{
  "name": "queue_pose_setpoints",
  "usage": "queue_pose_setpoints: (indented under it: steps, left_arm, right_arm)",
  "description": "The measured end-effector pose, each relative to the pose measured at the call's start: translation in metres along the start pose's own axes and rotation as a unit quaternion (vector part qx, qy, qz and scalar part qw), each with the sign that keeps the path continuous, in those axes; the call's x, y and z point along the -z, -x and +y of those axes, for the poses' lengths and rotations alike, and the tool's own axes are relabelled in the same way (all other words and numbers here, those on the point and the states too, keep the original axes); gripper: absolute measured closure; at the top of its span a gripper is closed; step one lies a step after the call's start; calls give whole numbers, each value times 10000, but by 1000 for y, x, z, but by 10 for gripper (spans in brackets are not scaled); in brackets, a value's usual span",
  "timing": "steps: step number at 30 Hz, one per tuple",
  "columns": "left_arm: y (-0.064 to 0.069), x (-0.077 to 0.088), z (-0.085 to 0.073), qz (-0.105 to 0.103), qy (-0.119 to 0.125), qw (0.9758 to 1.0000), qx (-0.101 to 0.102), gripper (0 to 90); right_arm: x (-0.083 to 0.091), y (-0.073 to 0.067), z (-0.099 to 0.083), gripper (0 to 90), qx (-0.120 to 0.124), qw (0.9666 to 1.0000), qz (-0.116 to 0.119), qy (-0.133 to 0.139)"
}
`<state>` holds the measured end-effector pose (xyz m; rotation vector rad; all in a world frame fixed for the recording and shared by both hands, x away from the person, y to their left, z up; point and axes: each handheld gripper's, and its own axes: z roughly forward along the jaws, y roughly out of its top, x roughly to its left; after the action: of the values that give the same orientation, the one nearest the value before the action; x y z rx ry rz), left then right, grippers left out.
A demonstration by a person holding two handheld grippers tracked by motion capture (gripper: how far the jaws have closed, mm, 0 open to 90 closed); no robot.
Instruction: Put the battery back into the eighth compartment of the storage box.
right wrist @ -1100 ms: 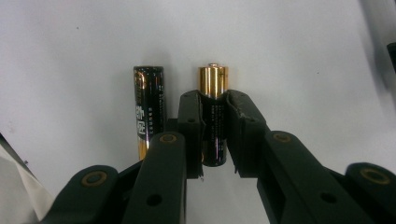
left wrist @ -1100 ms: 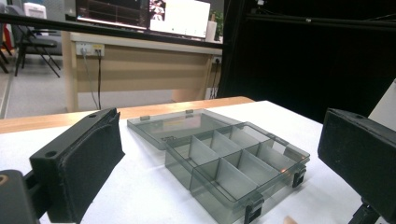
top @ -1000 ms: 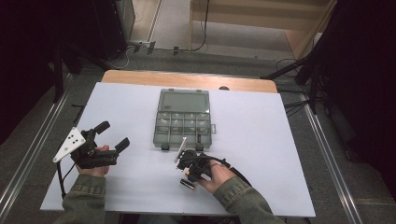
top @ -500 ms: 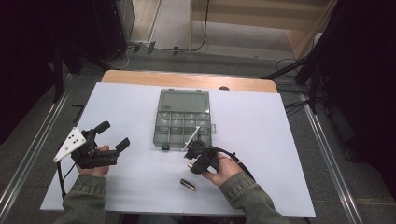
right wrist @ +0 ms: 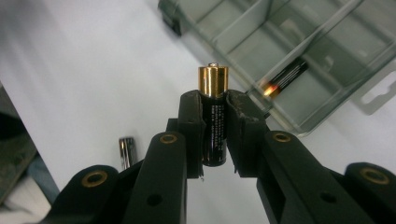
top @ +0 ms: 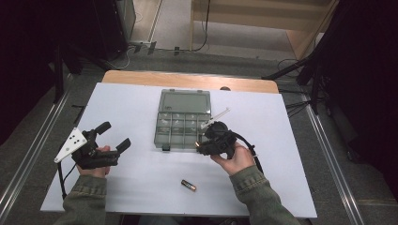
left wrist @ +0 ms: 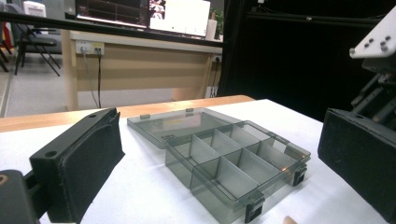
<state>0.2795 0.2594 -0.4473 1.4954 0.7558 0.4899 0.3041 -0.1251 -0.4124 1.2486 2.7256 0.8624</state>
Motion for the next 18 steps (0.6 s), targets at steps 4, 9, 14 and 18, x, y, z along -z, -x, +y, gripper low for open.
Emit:
queue_pose_setpoints:
  steps: [4, 9, 14, 18]
  left_arm:
    - [0, 0, 0, -2, 4, 10000, 7, 0]
    - [0, 0, 0, 0, 2, 10000, 17, 0]
    - [0, 1, 0, 5, 2, 10000, 17, 0]
    - [0, 0, 0, 7, 4, 10000, 20, 0]
  right_arm:
    - [5, 10, 0, 782, -234, 9991, 55, 339]
    - [5, 21, -1, 781, -584, 9955, 200, 714]
    - [2, 32, -4, 781, -942, 9903, 415, 930]
    - [-1, 41, -9, 781, -1330, 9832, 464, 1160]
